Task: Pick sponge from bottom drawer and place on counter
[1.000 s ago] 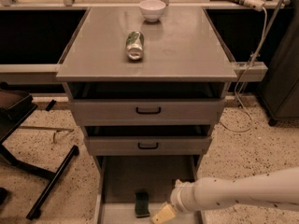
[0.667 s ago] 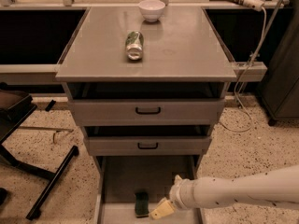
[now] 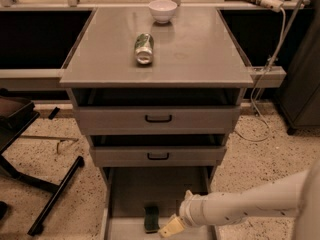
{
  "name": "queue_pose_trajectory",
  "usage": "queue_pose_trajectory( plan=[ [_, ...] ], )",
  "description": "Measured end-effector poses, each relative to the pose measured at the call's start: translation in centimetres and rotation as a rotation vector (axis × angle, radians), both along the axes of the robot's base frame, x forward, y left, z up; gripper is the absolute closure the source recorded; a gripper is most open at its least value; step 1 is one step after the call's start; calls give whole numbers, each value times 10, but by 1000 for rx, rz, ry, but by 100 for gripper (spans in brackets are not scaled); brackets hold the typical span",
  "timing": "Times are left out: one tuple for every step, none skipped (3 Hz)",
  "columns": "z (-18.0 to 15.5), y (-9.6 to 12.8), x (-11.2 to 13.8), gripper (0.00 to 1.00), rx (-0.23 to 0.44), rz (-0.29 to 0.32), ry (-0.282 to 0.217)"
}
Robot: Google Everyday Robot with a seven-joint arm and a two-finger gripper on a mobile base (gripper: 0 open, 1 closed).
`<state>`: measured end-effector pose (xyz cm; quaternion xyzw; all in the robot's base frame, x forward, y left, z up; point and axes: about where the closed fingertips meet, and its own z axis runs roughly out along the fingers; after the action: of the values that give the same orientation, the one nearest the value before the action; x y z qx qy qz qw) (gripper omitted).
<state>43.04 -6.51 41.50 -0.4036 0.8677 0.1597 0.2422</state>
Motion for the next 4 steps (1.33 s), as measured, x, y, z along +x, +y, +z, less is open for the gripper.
queue_pose_trajectory(
  plan=[
    [-42,7,8,0,-1,-26,-8],
    [-98,22,11,0,13,-72,7],
    [-138,34,14,0,60,-109,26],
    [-157,50,17,0,108,-82,46]
  ],
)
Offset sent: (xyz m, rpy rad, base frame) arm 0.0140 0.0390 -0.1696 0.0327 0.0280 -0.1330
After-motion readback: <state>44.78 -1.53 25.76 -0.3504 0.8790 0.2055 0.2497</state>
